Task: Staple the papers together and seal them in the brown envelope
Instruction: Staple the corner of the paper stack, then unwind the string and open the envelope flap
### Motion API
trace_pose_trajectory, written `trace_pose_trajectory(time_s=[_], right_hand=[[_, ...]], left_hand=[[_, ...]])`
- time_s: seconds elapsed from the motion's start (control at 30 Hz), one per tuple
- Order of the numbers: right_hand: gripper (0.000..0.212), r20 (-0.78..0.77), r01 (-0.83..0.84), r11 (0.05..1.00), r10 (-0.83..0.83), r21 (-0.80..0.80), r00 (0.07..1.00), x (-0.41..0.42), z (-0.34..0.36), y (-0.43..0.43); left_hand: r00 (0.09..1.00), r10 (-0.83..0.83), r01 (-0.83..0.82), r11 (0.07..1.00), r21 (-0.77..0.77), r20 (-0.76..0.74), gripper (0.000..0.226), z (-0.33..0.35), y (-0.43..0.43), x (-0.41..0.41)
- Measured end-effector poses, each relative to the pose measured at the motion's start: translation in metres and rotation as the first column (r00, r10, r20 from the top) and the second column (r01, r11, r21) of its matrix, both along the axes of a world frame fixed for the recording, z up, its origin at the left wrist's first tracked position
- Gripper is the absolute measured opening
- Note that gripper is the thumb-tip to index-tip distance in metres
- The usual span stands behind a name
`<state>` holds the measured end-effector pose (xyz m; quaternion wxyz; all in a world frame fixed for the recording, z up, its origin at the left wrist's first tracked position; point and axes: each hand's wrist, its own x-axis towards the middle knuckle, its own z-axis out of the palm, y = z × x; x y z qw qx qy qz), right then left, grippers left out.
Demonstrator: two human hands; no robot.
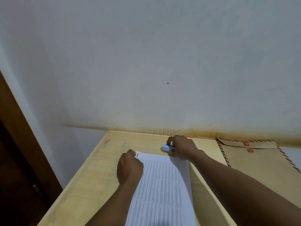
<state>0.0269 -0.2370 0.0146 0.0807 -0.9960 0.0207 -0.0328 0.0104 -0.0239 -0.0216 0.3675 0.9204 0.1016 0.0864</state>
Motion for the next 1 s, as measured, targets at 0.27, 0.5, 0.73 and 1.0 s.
trace_pose_trajectory(time_s=[0.27,0.5,0.73,1.0], right_hand=[[0.038,-0.034,0.038,0.997,-0.036,0.072,0.999,0.008,-0.01,0.003],[0.036,0.013,0.151,0.981,-0.154,0.125,0.988,-0.041,0.019,-0.051],[0.038,-0.04,0.448,0.893,-0.447,0.028,0.894,-0.145,0.02,-0.15],[0.038,-0.08,0.429,0.903,-0.425,0.03,0.901,-0.24,-0.01,-0.151]], left_hand=[[1.0,-0.006,0.004,0.992,0.127,0.016,0.034,-0.011,-0.007,-0.006],[0.996,-0.018,0.007,0.991,0.133,0.087,0.031,0.005,-0.018,-0.007],[0.893,-0.412,0.383,0.907,0.173,0.183,0.03,0.031,-0.093,-0.035],[0.597,-0.801,0.773,0.587,0.24,0.037,0.043,0.021,-0.186,-0.096]])
